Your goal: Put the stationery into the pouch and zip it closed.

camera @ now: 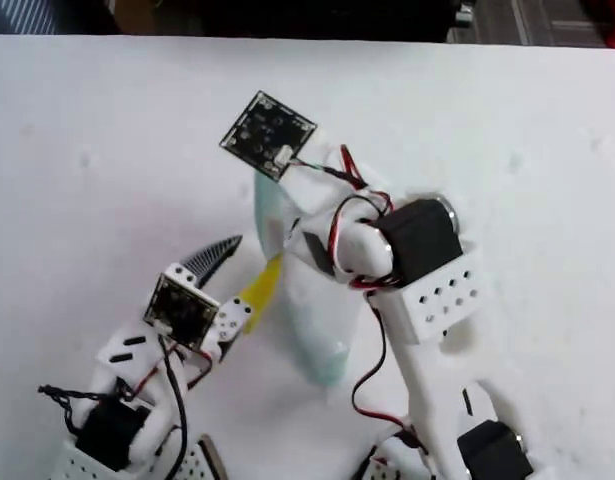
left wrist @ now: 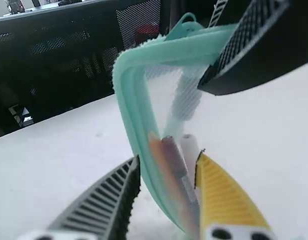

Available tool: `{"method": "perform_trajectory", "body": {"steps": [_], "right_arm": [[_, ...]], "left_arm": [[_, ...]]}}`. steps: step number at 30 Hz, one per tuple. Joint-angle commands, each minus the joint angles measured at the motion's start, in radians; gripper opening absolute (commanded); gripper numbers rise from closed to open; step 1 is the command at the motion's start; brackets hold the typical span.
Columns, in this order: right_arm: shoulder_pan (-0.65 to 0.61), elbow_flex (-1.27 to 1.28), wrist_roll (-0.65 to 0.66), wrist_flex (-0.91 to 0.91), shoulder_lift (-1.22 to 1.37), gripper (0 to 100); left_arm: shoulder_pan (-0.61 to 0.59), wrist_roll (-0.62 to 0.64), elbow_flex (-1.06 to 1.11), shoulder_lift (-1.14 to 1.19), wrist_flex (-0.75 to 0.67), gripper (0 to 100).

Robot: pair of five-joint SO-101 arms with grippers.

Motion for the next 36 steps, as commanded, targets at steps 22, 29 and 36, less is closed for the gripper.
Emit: {"method": "perform_trajectory", "body": {"steps": [22,29,36], "right_arm": [[0.012,-0.193,0.486,0.022,-0.102,1.9],[0.024,0.003,0.658,0.022,-0.220,1.9],[0.019,0.153,0.750,0.022,-0.371,1.9]], "left_arm": [[-0.113,0.005,-0.017,-0.010,-0.084,18],[-0.114,-0.005,-0.153,-0.008,0.083,24],[-0.099,-0.040,-0.146,-0.008,0.143,26]]}}
